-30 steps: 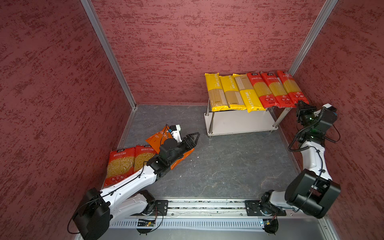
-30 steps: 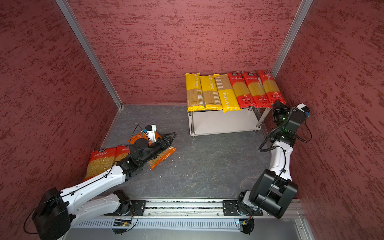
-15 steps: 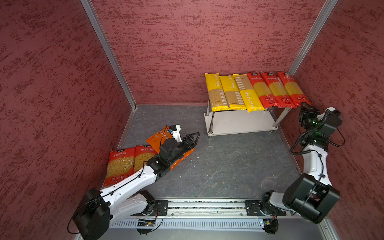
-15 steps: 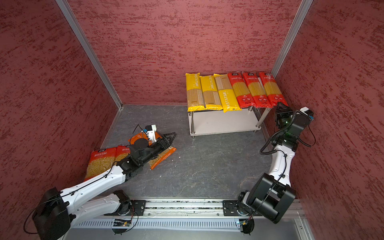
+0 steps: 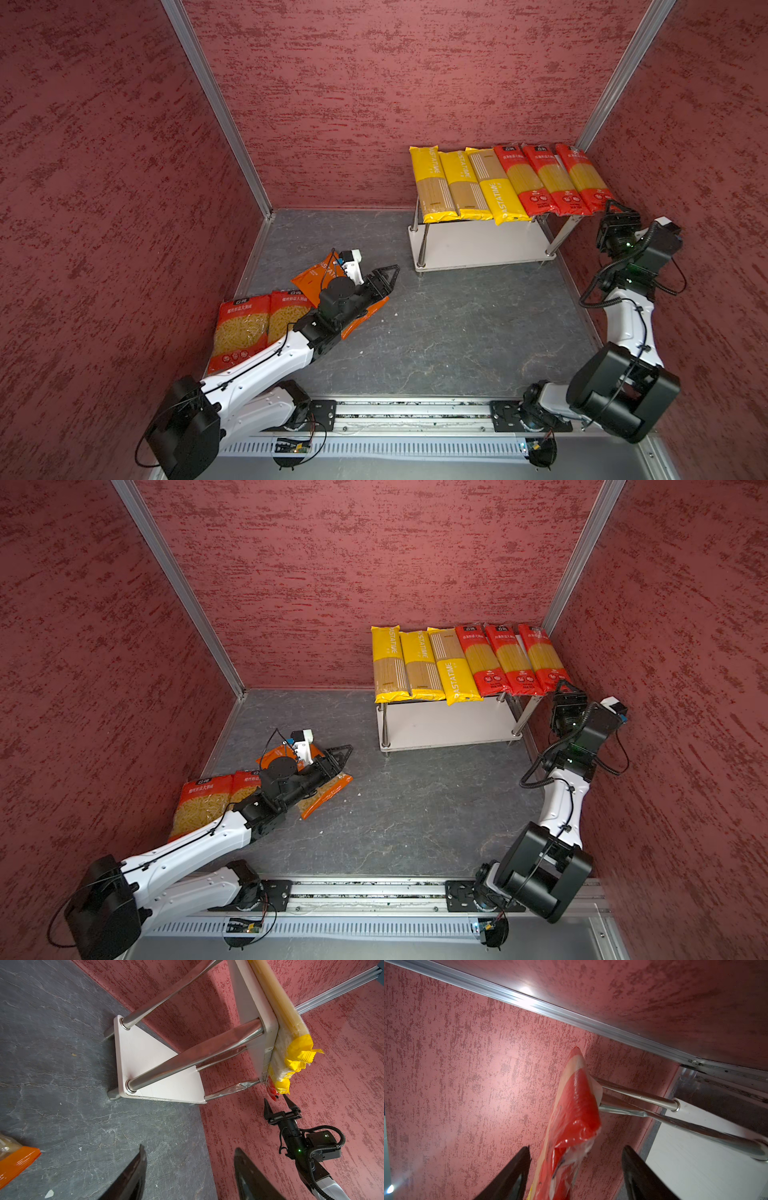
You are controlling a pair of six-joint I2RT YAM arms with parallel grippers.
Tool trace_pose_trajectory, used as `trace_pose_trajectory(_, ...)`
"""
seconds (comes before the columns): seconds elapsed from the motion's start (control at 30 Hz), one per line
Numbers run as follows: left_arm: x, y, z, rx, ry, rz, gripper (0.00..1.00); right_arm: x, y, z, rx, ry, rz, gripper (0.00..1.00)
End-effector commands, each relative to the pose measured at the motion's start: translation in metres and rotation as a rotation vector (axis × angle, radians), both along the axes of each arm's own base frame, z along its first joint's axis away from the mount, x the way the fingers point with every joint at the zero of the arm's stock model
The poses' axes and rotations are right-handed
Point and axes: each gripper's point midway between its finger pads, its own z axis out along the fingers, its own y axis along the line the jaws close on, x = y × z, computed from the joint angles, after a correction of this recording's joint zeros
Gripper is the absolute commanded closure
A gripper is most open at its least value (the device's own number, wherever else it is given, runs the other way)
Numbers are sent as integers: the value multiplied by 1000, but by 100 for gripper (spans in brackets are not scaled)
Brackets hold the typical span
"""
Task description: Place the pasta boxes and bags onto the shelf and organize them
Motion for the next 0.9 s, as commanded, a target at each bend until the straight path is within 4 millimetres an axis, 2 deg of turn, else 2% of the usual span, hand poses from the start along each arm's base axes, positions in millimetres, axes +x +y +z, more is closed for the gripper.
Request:
trace_pose_trajectory(0.0,1,-5,0,1,3,-8,34,0,-5,13,-30,-48,-49,30)
trace_pose_trajectory(0.2,2,-13,2,0,0,-24,34,7,0,12,-37,-66,-51,39)
trace_pose_trajectory(0.27,1,-12,1,4,2,-24,34,9,1,12,-43,-76,-55,44)
trace_pose_trajectory(0.43,-2,-6,-2,13,6,-9,34,6,-3,13,-112,-4,-77,47)
trace_pose_trajectory(0.53,-2,-5,-7,7,21,-3,34,5,-3,14,-111,-13,-64,56)
trace_pose_trajectory(0.67,-1,-15,-3,-1,15,-25,34,7,3,15,-119,-19,-27,73)
trace_pose_trajectory(0.87,-1,-18,-2,3,15,-31,34,12,17,15,-131,-42,67,88)
